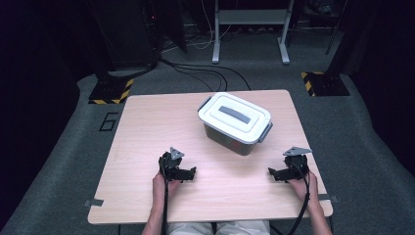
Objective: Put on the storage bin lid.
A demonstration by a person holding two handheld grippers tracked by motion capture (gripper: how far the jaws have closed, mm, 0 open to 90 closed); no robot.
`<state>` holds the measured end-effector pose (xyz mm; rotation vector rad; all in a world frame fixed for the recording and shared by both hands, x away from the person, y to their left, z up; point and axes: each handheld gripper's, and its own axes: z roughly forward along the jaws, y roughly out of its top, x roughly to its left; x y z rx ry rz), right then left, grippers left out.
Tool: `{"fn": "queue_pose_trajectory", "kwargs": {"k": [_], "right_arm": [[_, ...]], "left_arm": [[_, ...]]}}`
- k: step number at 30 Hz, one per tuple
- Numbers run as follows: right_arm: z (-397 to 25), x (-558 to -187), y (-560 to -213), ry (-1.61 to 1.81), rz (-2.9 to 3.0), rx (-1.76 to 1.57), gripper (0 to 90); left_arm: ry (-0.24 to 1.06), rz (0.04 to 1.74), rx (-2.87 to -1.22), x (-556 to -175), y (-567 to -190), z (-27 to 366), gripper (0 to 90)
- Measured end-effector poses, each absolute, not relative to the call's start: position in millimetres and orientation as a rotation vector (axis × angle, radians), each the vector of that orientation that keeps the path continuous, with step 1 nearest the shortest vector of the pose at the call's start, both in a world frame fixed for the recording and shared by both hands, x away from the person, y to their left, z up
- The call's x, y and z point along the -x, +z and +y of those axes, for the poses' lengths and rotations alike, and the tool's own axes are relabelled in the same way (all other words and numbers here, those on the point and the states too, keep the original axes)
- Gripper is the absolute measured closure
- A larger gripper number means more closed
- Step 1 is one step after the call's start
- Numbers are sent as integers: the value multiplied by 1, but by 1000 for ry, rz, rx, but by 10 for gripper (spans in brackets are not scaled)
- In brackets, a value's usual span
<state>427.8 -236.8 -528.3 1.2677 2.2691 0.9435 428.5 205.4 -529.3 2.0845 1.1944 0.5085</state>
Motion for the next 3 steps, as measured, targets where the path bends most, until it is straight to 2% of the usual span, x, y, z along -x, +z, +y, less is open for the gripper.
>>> {"fn": "queue_pose_trajectory", "kwargs": {"k": [3], "right_arm": [[-237, -428, -528, 944, 2268, -1270, 0]], "left_arm": [[508, 1195, -2084, -428, -529, 205, 23]]}}
